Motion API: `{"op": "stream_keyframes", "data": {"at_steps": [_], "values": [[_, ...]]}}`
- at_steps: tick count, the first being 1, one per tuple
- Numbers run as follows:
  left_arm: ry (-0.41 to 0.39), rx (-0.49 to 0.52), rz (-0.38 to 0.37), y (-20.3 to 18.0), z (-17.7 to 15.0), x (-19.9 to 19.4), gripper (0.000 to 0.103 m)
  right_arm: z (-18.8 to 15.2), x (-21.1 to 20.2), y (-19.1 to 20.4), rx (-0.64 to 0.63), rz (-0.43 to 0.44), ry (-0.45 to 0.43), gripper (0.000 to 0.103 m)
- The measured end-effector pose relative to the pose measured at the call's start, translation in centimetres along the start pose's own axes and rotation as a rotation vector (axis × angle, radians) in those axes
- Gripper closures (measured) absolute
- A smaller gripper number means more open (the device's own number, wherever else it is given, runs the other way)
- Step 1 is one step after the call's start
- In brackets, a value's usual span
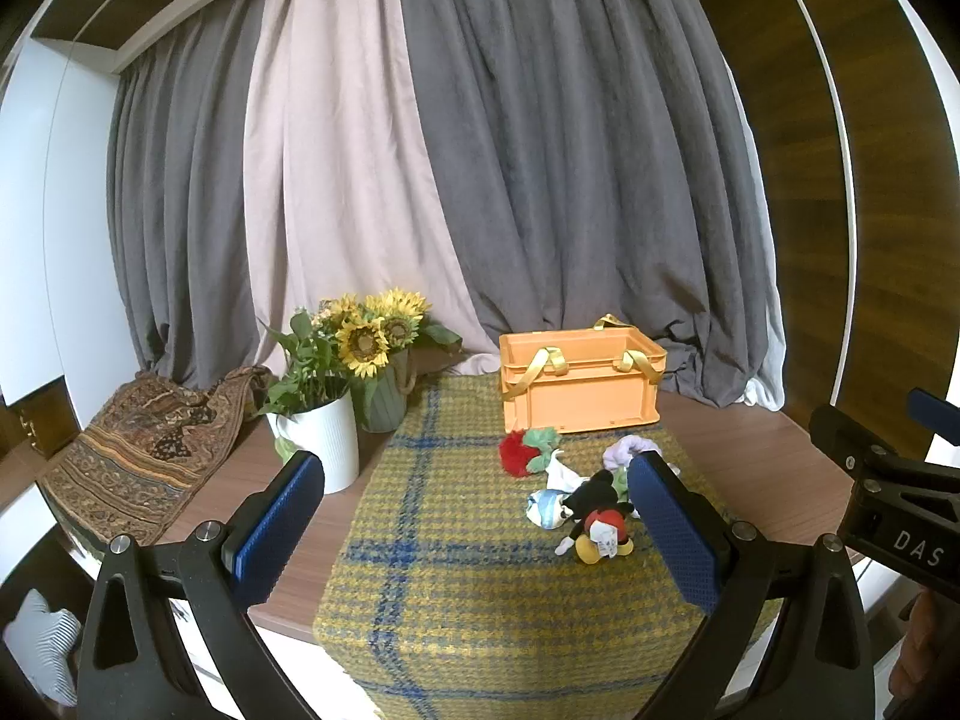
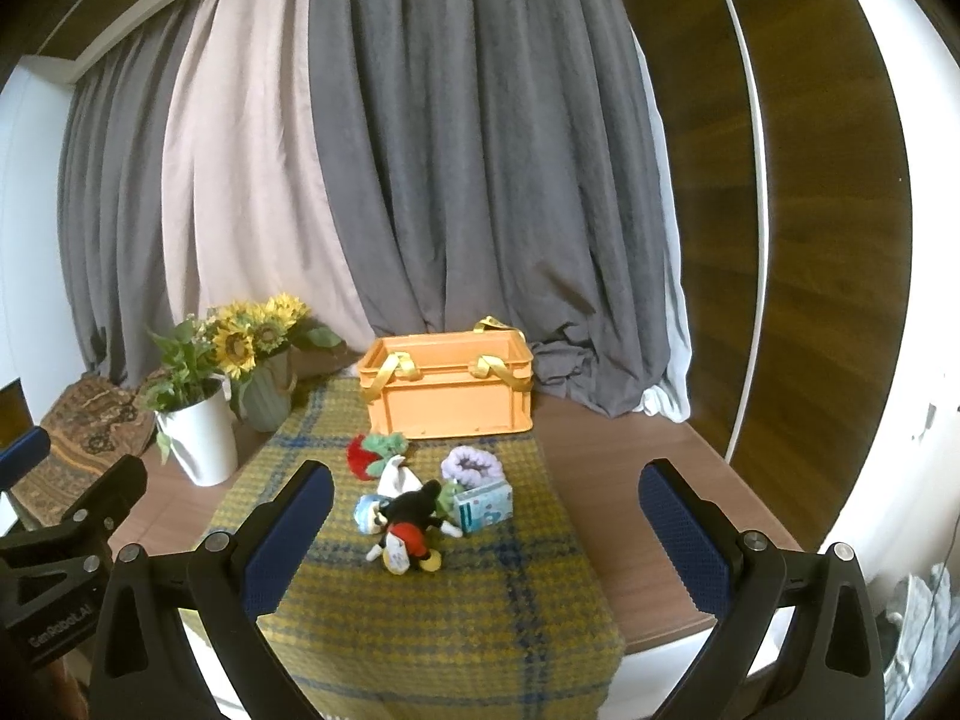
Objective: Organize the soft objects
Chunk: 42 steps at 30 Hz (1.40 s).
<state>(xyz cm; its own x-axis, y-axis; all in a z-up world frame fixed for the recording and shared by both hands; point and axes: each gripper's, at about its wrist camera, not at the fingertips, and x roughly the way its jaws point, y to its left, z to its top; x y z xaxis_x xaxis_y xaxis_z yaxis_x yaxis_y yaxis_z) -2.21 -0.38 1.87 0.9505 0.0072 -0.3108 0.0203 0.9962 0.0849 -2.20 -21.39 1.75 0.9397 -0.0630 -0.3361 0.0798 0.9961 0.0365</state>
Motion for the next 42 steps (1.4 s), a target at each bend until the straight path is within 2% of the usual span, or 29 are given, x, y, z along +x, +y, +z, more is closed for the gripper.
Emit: {"op": "stream_keyframes", "data": {"at_steps": [28,42], "values": [[0.001,-0.012,-0.014,-0.4,0.0,0.3,0.0,0.1,-0.2,0.3,0.001,0.009,-0.005,0.0],[0.036,-0.009,-0.053,0.6,-0.5,3.3,0.0,0.2,1.4,1.3,0.008,0.006,0.018,0.0]]}}
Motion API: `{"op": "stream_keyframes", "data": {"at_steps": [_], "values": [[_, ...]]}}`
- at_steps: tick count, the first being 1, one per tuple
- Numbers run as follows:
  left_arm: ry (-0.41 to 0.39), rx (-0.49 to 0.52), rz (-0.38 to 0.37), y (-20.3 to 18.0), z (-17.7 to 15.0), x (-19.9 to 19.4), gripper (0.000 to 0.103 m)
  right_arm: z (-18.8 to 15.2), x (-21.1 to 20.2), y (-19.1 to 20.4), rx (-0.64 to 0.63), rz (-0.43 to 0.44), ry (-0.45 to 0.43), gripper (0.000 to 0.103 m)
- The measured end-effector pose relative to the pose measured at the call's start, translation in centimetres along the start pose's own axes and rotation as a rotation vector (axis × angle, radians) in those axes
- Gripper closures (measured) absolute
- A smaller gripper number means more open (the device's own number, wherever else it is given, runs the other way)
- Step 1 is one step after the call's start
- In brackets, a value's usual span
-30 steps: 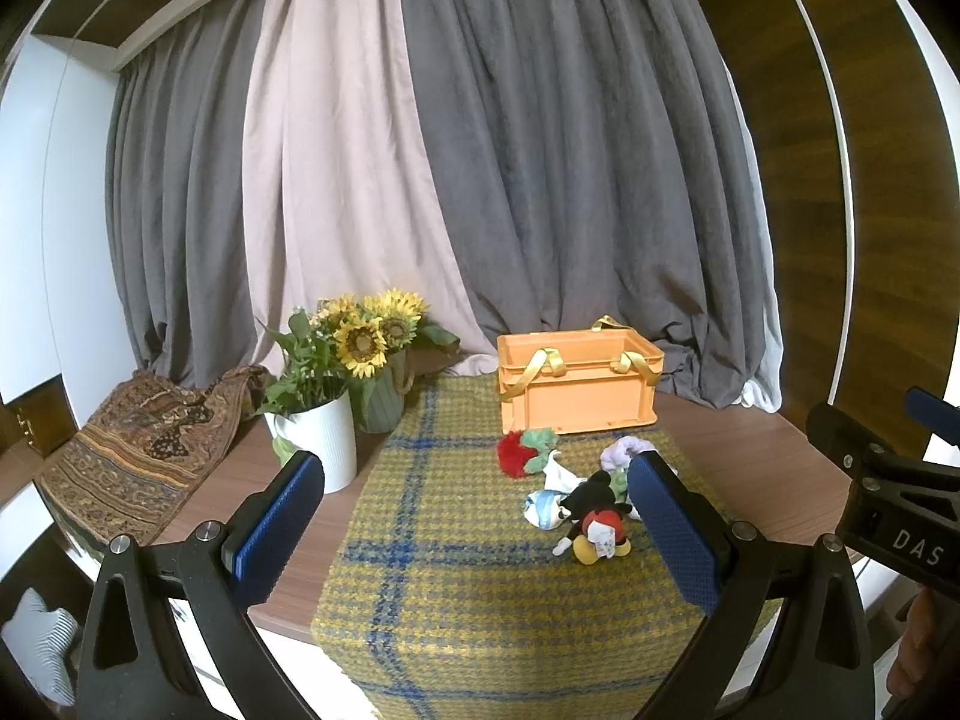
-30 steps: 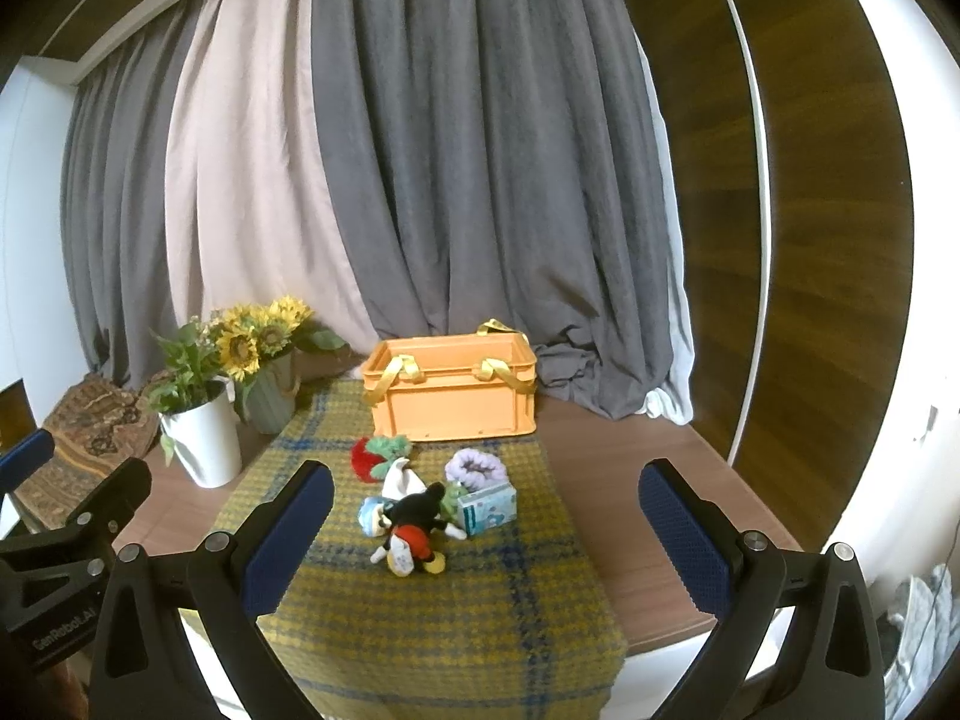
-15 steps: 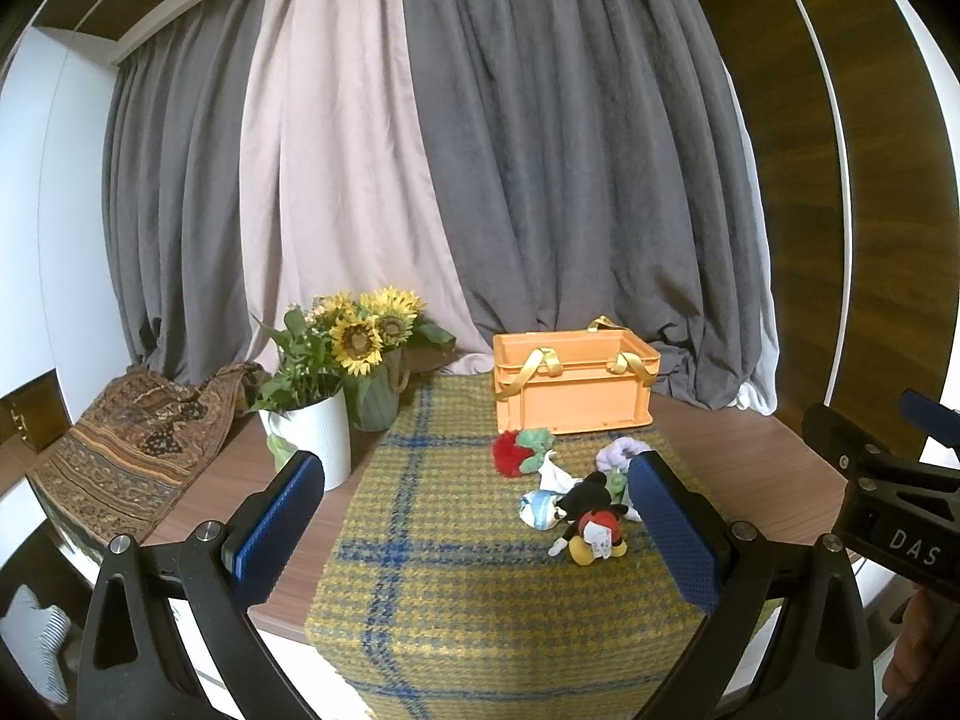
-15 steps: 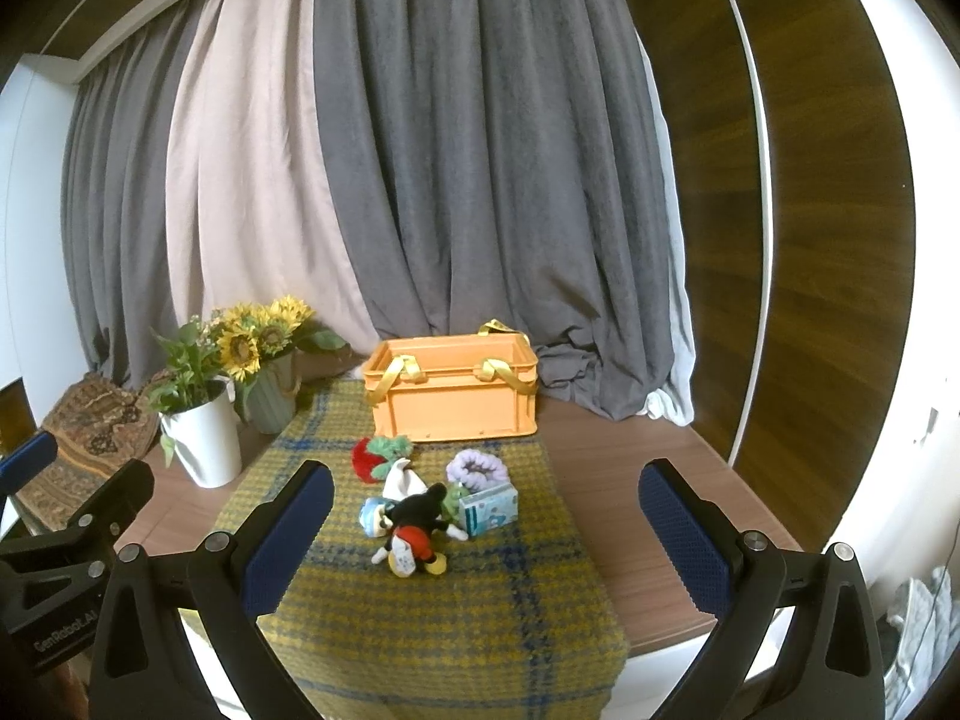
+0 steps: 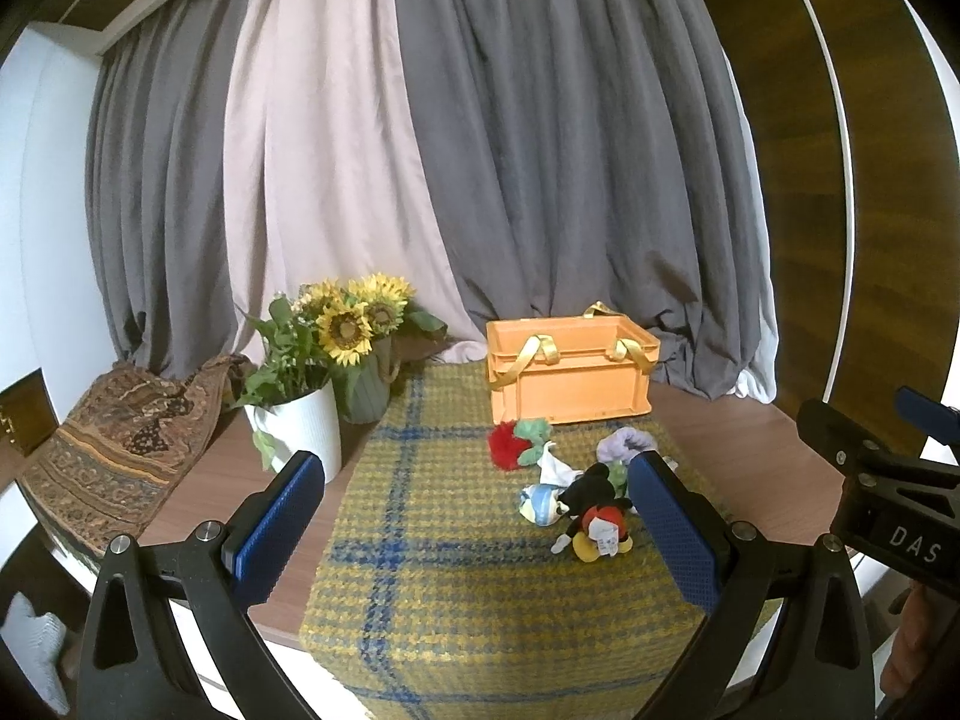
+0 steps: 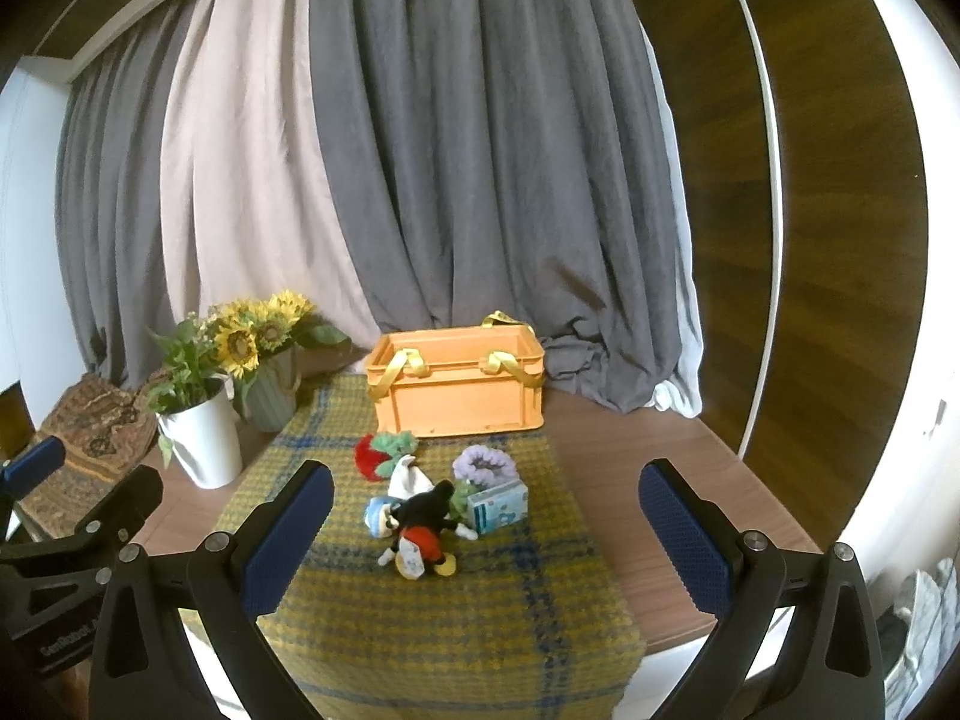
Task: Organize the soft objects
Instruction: 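Grasp the blue printed cloth with the left gripper while the right grasps the Mickey plush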
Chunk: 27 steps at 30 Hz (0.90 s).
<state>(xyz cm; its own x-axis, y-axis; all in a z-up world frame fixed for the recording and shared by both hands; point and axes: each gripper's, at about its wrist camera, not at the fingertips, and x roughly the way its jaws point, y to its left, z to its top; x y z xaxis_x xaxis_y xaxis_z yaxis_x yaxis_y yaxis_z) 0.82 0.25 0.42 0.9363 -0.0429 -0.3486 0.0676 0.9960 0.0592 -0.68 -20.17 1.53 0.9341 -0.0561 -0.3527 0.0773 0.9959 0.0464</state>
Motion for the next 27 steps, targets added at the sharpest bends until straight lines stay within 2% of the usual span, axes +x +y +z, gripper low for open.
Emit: {"op": "stream_keyframes", "data": {"at_steps": [3,12,18,27], "values": [[0.014,0.013,-0.017,0.7,-0.4,1.6,0.0,-0.3,1.2,0.7,0.002,-0.01,0.013,0.0],[0.08,0.083,-0.134,3.0,-0.5,9.5,0.001,-1.0,7.3,3.0,0.036,-0.065,0.089,0.0],[0.11,0.172,-0.243,3.9,-0.7,15.3,0.007,-1.8,11.4,4.3,0.08,-0.111,0.147,0.0],[0.168,0.317,-0.454,4.1,-3.2,22.9,0.011,-4.4,16.6,6.5,0.116,-0.23,0.255,0.004]]}}
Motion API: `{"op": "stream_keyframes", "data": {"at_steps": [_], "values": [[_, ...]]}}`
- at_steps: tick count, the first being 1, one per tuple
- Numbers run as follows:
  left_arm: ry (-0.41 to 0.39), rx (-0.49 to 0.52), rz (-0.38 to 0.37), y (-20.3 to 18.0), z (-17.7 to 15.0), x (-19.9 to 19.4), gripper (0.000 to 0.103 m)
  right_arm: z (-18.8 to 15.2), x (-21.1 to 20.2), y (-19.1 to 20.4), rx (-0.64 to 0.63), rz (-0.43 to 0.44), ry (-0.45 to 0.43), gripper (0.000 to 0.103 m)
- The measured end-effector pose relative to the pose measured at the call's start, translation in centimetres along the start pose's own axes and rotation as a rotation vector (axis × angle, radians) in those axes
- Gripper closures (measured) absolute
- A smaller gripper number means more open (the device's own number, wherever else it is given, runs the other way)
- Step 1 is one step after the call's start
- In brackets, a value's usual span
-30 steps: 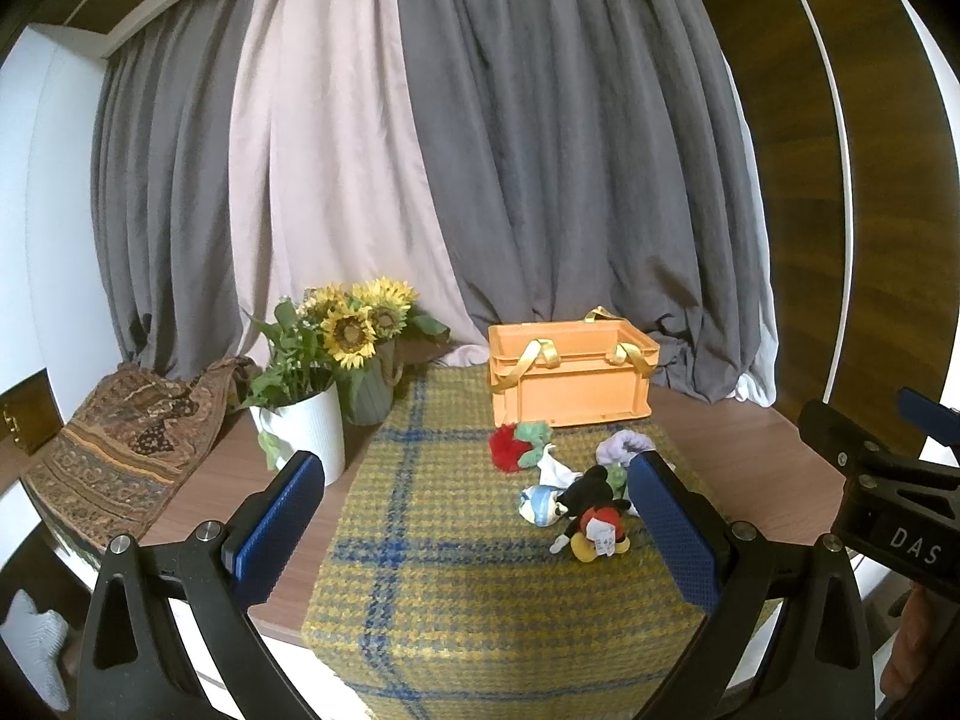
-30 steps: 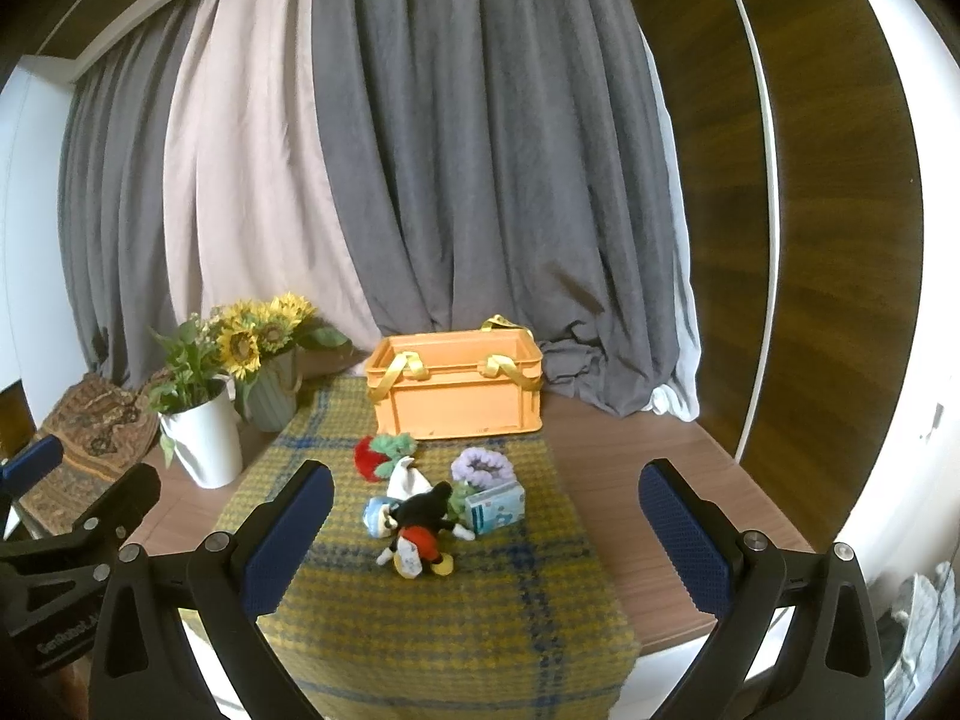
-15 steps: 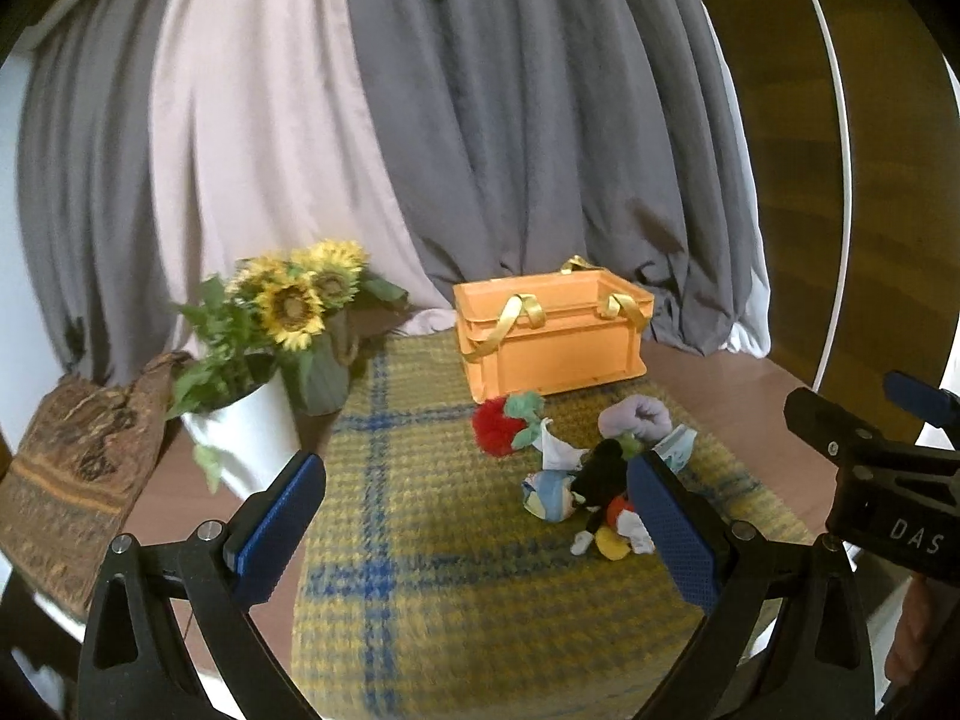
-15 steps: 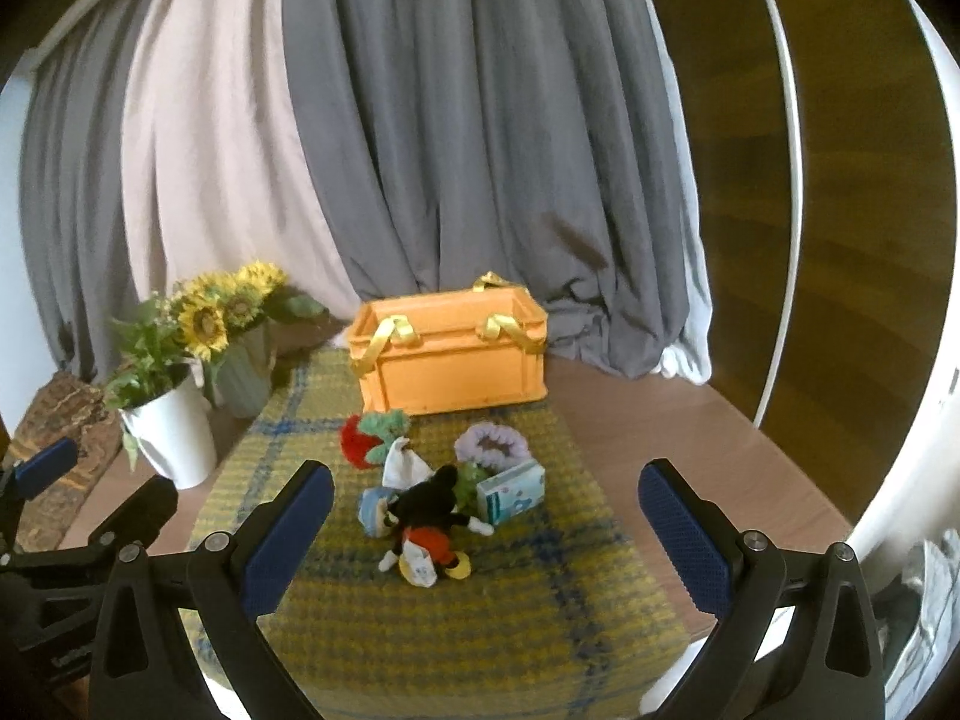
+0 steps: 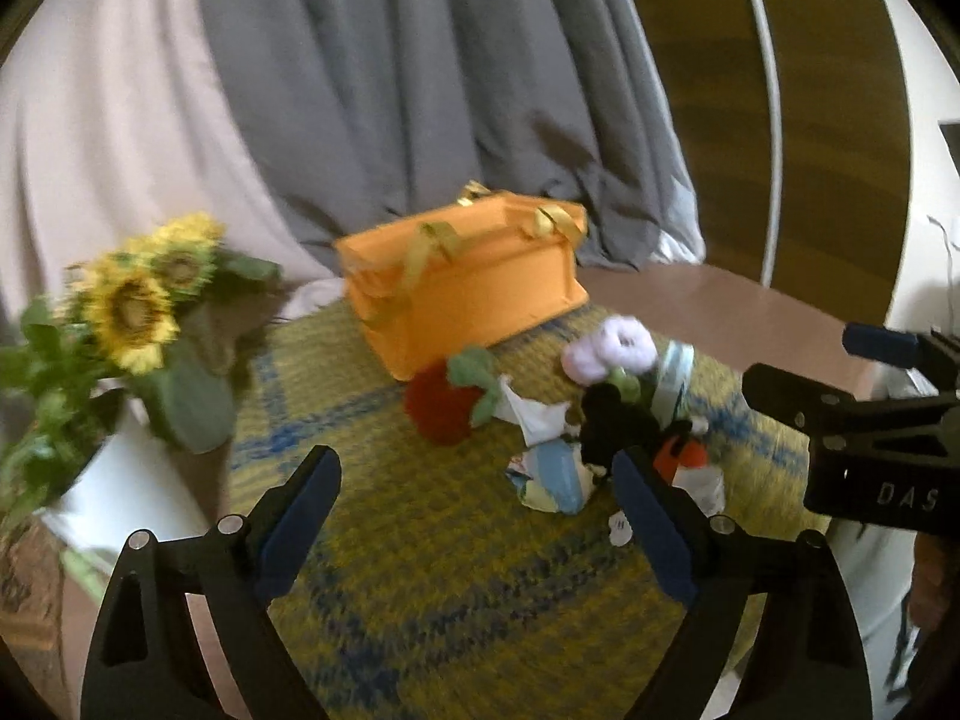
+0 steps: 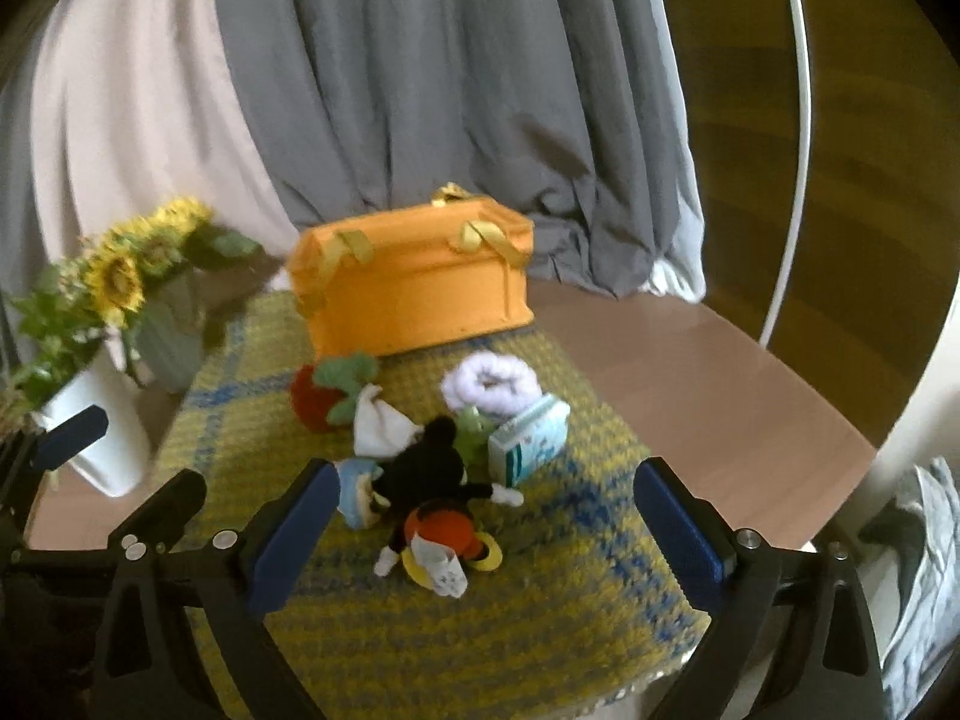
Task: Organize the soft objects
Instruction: 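Grasp the blue printed cloth with the left gripper while the right grasps the Mickey plush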
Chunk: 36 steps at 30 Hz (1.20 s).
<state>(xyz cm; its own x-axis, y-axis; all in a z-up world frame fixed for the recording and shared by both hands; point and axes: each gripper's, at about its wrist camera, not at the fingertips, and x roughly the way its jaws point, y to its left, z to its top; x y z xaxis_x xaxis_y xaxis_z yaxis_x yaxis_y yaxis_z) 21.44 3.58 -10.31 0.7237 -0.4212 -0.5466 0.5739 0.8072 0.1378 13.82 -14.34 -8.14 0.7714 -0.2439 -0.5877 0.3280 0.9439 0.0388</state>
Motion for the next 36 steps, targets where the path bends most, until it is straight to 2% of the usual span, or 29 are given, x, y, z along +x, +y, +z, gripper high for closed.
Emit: {"op": "stream_keyframes", "data": {"at_steps": [7,14,23,27,29,36], "values": [[0.058,0.109,-0.164,0.0,-1.7,5.4,0.015,-1.7,3.7,0.9,0.06,-0.068,0.092,0.012],[0.108,0.188,-0.251,-1.1,-2.1,9.7,0.015,-2.9,6.0,1.5,0.081,-0.073,0.132,0.019],[0.153,0.235,-0.329,-1.6,-2.2,13.6,0.019,-3.5,9.5,1.6,0.16,-0.048,0.203,0.029],[0.166,0.236,-0.364,-1.8,-2.2,14.5,0.027,-3.7,10.6,1.8,0.167,-0.028,0.222,0.033],[0.18,0.229,-0.383,-1.8,-2.3,14.9,0.035,-3.8,10.9,1.7,0.169,-0.021,0.229,0.036],[0.175,0.197,-0.378,-1.6,-2.4,14.4,0.043,-3.9,11.1,2.1,0.162,0.016,0.231,0.054]]}}
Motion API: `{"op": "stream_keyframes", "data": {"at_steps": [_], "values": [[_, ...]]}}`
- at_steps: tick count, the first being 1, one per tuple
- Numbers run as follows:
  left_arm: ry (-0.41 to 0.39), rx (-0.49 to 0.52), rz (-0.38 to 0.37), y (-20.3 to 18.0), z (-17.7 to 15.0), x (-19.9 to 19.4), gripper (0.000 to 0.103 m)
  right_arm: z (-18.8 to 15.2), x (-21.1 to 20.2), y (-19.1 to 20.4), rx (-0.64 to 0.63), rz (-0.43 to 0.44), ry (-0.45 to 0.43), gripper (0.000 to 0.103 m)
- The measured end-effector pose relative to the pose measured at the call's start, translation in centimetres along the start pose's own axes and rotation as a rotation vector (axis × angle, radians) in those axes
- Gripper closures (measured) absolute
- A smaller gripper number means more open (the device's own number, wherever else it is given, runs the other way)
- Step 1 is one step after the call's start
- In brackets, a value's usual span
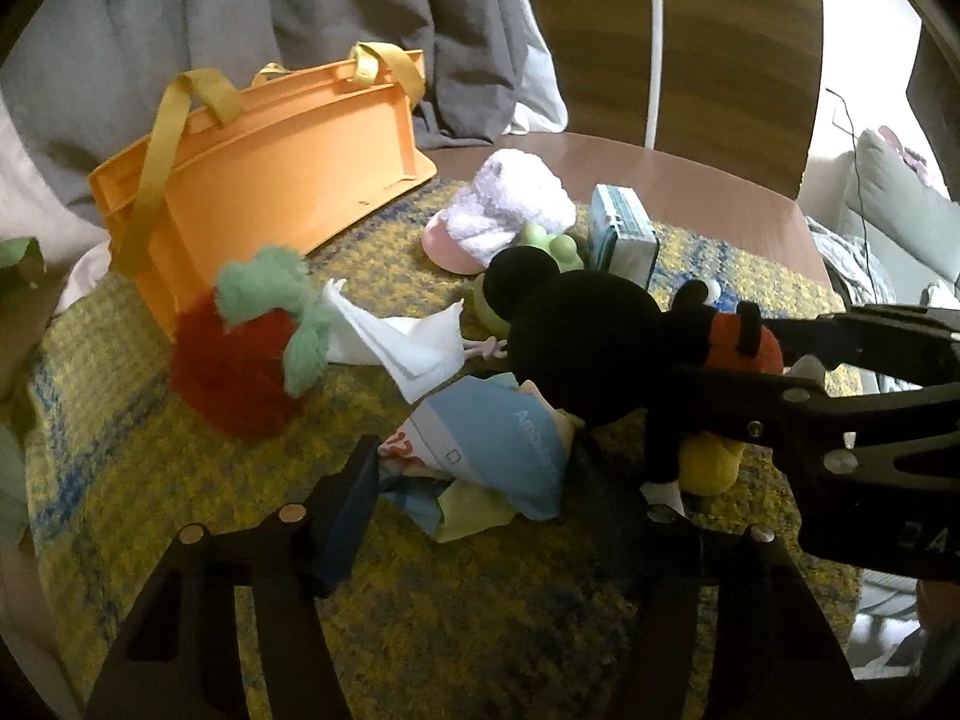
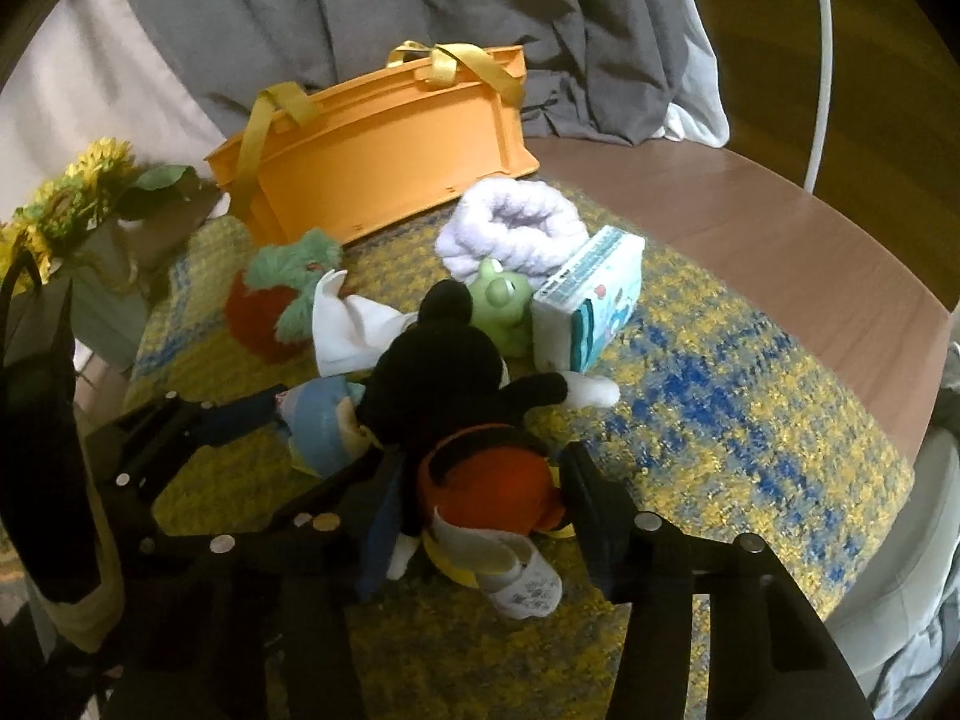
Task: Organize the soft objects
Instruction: 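Grasp the blue printed cloth with the left gripper while the right grasps the Mickey plush, then lift the blue cloth and Mickey plush and carry both toward the orange crate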
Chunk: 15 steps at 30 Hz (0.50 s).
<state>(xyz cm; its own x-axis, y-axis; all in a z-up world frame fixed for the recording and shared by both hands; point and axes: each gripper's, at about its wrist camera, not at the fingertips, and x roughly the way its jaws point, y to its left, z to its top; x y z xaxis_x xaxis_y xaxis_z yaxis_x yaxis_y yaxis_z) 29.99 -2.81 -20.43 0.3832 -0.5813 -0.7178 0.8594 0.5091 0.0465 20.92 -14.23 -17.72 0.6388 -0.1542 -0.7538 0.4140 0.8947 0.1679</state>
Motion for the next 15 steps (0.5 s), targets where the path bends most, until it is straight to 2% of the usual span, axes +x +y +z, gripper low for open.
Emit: {"op": "stream_keyframes", "data": {"at_steps": [5,15], "values": [[-0.018,-0.088,0.021,0.8,-0.2,-1.4,0.044,0.2,-0.3,0.4,-0.009,0.02,-0.005,0.059],[-0.078,-0.219,0.095,1.8,0.1,-6.3,0.044,0.8,-2.5,1.2,-0.023,0.055,-0.04,0.061]]}}
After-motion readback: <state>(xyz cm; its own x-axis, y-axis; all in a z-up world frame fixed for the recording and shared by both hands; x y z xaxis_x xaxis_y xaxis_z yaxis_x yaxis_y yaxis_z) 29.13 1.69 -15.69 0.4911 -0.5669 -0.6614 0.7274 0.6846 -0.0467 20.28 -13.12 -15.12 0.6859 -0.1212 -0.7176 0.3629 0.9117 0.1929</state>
